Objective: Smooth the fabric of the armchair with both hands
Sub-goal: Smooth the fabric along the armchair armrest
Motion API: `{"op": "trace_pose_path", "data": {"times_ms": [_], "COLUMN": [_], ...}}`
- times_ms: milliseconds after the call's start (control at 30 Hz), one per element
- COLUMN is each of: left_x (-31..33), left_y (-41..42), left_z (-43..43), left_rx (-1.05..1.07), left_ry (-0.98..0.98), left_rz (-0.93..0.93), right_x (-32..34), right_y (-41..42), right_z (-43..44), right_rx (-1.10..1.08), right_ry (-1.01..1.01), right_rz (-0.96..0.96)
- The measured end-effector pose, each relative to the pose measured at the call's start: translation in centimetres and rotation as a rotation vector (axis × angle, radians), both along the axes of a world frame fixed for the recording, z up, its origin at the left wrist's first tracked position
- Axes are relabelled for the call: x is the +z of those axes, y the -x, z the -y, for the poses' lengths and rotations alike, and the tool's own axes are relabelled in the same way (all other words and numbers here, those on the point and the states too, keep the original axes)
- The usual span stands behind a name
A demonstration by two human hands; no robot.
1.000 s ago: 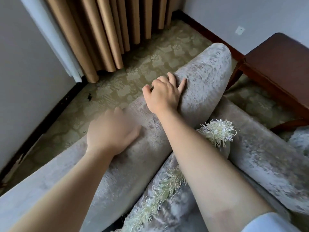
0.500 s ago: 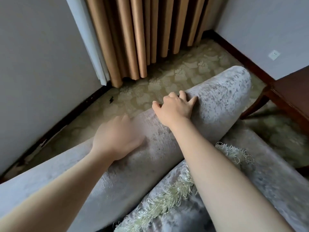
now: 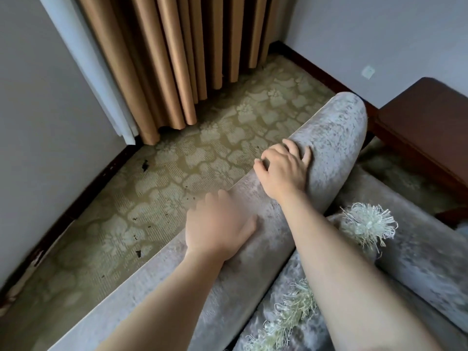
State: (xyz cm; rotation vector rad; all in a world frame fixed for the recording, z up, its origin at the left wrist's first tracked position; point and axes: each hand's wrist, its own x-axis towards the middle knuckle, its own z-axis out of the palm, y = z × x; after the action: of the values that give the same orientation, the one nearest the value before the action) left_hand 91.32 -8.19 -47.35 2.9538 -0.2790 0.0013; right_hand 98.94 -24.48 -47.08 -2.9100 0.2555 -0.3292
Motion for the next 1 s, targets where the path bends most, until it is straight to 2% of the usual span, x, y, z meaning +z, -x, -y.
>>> {"op": "trace_pose_path", "data": {"times_ms": [433, 700, 1000], "left_x": [0.5, 1.1, 0.9], "left_y": [0.0, -0.6, -1.4], "left_z": [0.2, 2.3, 3.4], "left_rx": [-0.002, 0.014, -0.037], "left_ry": [-0.036, -0.009, -0.009], "left_rz": [-0.029, -0.033, -0.064], "right_x": [0.1, 1.4, 1.1], "right_y": [0.2, -1.0, -1.3], "right_z": [0.3, 2.8, 3.6], "right_rx": [0.003, 0.073, 0.030], "right_ry": [-0.039, -0.053, -0.065], "right_rz": [0.058, -0.107, -0.039]}}
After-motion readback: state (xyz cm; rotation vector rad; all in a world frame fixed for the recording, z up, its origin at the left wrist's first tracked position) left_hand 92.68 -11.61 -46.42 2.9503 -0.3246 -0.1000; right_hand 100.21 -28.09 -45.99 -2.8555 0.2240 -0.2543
